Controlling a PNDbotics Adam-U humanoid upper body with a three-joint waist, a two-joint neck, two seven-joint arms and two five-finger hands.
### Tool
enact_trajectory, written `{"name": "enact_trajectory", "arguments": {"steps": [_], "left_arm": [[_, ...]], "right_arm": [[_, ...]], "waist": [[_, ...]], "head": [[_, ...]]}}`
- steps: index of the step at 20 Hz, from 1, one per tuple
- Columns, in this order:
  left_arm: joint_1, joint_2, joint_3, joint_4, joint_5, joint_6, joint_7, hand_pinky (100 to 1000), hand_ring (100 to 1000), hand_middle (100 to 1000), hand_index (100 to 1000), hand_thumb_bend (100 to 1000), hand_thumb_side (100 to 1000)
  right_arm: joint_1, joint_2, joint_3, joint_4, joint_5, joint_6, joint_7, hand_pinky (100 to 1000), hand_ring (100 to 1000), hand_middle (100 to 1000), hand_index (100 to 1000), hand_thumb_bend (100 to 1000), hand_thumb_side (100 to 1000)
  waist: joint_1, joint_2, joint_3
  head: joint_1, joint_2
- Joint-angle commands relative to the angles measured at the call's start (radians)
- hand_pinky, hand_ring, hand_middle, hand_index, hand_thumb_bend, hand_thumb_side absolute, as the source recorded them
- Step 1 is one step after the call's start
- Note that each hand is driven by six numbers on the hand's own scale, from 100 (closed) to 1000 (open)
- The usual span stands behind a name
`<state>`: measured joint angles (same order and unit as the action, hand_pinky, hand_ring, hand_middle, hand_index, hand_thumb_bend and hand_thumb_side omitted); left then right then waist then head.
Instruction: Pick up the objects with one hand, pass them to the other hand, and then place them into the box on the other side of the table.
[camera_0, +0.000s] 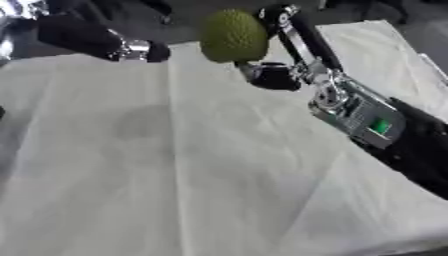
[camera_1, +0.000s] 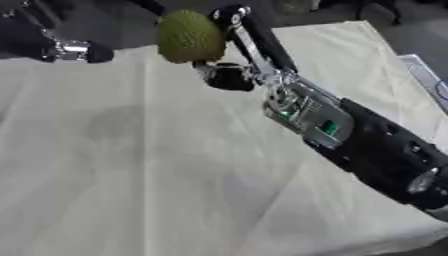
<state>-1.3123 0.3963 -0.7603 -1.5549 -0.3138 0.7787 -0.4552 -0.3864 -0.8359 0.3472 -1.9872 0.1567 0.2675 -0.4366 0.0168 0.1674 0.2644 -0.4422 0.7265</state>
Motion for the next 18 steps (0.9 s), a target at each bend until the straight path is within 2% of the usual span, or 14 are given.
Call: {"name": "enact_trajectory", "arguments": {"steps": [1, 10, 18], "left_arm": [[-0.028, -0.009, -0.005, -0.038, -0.016, 0.078, 0.009, 812, 792, 766, 873, 772, 574], [-0.030, -0.032, -0.024, -0.059, 0.036, 0.088, 0.014, 810, 792, 758, 867, 792, 587], [-0.026, -0.079, -0.039, -0.031, 0.113, 0.087, 0.039, 806, 792, 753, 864, 750, 620]], "right_arm": [[-0.019, -0.006, 0.001, -0.013, 0.016, -0.020, 0.005, 639, 700, 511, 618, 198, 100], [-0.023, 0.002, 0.027, -0.013, 0.040, -0.058, 0.025, 641, 696, 511, 618, 202, 100], [-0.032, 0.010, 0.045, -0.013, 0.050, -0.119, 0.033, 645, 693, 510, 617, 193, 100]], "waist": [[0.013, -0.012, 0.000], [0.014, -0.002, -0.007], [0.014, 0.010, -0.017]], "head": [[-0.002, -0.014], [0.007, -0.018], [0.018, -0.019]]}}
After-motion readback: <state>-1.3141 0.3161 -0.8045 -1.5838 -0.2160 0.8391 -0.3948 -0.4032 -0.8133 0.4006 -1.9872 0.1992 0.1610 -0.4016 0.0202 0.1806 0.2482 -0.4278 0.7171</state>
